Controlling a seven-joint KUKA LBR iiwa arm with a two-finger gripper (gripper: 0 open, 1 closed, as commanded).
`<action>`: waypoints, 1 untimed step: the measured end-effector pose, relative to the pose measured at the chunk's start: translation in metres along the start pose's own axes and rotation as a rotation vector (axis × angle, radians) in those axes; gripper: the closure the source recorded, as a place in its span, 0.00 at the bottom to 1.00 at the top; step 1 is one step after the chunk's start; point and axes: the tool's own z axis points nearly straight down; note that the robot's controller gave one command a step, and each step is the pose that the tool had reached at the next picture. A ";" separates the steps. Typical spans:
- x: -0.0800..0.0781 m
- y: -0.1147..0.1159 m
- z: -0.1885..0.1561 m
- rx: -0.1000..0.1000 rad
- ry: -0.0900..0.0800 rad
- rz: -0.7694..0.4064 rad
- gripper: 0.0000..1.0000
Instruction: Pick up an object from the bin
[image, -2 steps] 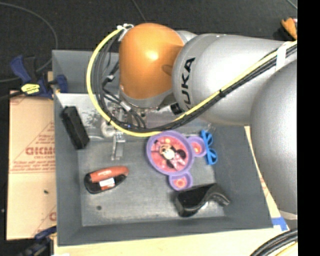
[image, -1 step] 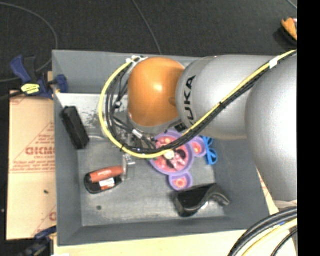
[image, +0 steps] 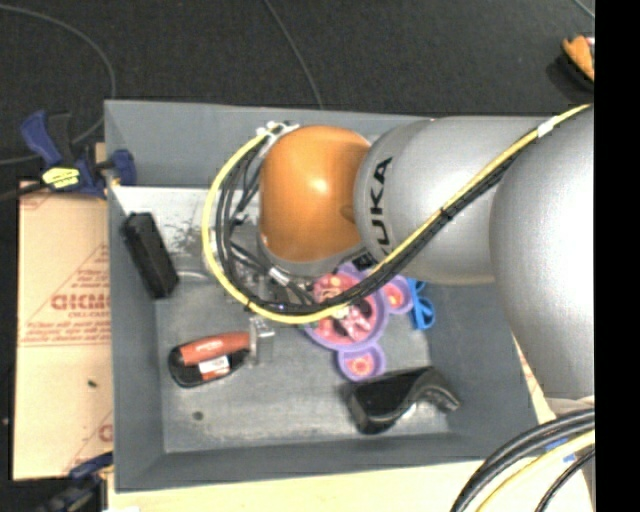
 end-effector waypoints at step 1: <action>-0.032 0.015 -0.032 0.001 -0.003 -0.200 0.00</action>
Offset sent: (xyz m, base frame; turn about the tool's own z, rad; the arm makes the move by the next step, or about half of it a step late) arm -0.0226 -0.0523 -0.0766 -0.5507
